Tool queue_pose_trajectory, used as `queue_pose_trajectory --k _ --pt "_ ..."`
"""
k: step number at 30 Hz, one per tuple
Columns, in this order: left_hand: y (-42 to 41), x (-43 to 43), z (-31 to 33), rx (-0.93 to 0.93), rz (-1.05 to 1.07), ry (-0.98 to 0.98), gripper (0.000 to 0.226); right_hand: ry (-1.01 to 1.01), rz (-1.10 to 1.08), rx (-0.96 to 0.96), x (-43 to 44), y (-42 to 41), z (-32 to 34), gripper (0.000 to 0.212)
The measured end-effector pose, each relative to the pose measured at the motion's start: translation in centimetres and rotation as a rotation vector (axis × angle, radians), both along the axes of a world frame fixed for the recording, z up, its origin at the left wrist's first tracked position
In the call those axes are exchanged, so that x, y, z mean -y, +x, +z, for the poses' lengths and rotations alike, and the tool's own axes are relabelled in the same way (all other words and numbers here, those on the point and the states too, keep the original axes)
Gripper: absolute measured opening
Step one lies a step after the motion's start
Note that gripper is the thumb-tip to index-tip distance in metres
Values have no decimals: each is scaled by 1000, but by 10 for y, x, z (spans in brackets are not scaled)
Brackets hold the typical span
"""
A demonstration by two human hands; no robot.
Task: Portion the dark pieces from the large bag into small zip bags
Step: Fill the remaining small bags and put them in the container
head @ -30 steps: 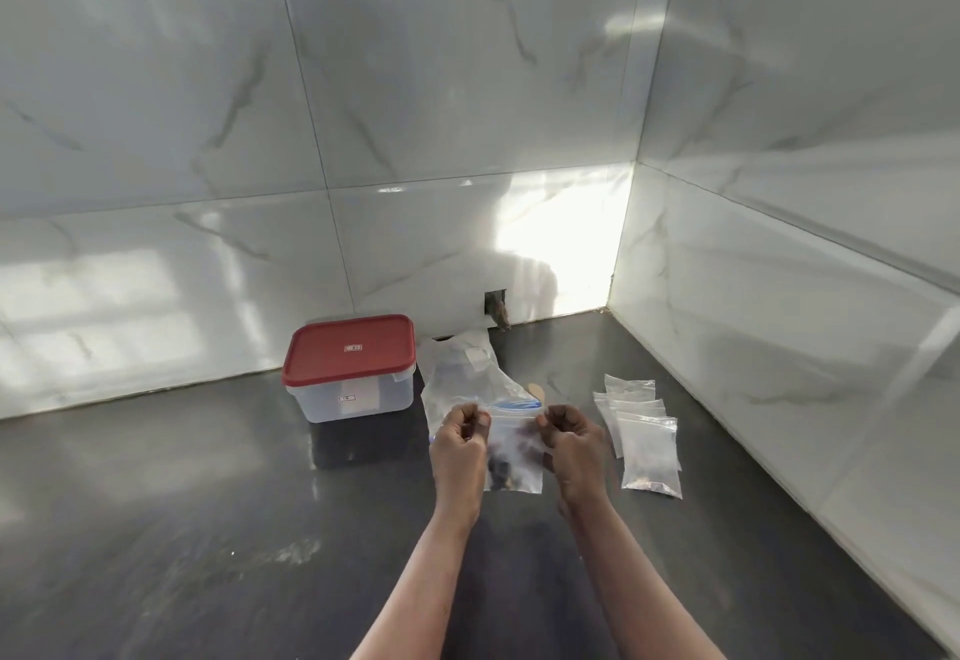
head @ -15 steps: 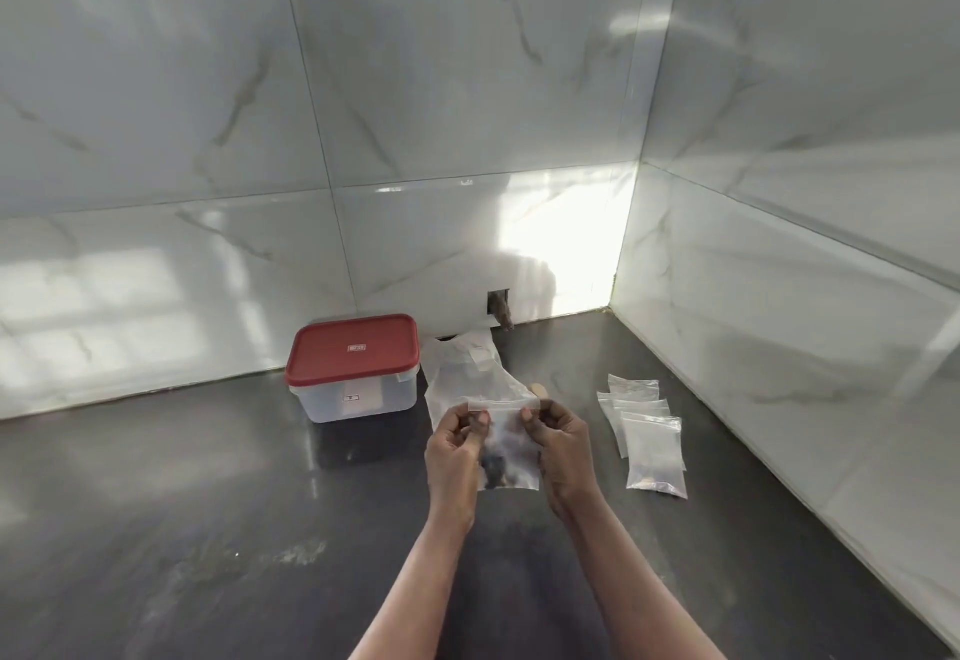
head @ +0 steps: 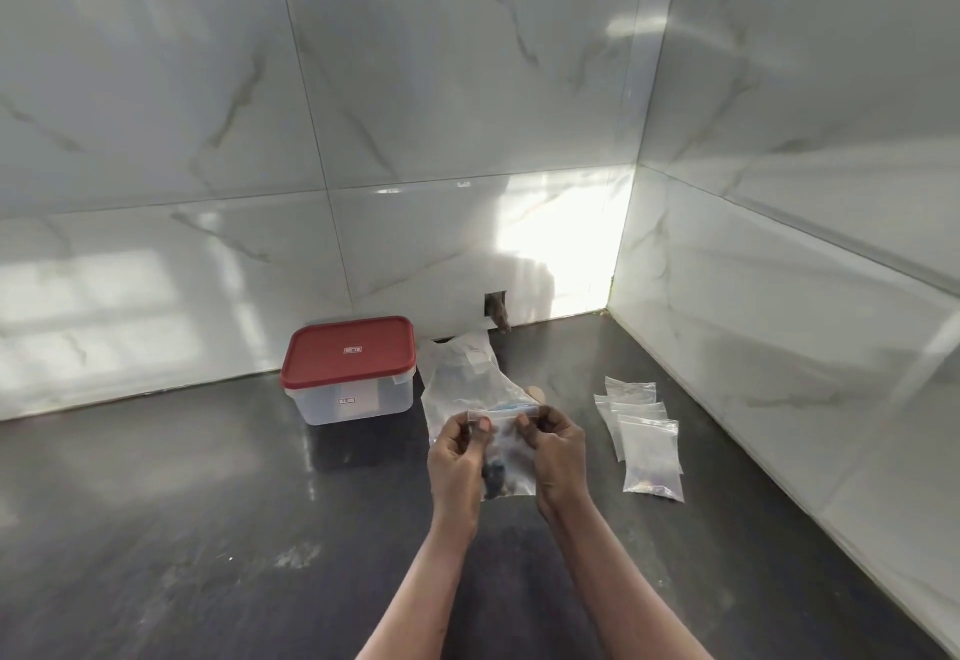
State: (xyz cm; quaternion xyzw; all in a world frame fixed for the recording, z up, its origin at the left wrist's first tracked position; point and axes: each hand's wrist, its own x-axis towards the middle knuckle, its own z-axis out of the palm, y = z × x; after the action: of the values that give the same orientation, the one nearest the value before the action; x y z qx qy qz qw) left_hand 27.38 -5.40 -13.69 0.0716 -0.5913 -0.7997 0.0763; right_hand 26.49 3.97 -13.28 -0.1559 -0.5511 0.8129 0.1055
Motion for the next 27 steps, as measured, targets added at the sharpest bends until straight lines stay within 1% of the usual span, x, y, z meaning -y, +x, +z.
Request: queue_pose_trajectory --k 5,8,10,15,18,21,23,25,27 --pt "0 1 -2 6 7 -55 13 -56 61 -86 3 2 -2 20" --pt "0 1 -1 4 28 -56 18 -83 120 -80 3 2 -3 9" --pt "-1 2 -2 -1 27 -62 15 -95 127 -76 4 2 -1 5" --pt "3 1 1 -34 7 -30 4 -39 92 -24 2 2 3 8" --pt "2 0 1 -23 8 -47 6 -8 78 -22 3 0 1 12" --pt "-1 1 -1 -6 17 -47 9 -29 116 -23 2 0 -3 8" --pt "0 0 0 -1 11 -37 7 -39 145 -27 0 0 -4 12" --pt "3 -2 0 -5 -4 -26 2 -47 162 -33 -1 2 -2 8" --pt "4 -2 -2 -4 -9 -9 2 -54 184 -24 -3 3 -2 7"
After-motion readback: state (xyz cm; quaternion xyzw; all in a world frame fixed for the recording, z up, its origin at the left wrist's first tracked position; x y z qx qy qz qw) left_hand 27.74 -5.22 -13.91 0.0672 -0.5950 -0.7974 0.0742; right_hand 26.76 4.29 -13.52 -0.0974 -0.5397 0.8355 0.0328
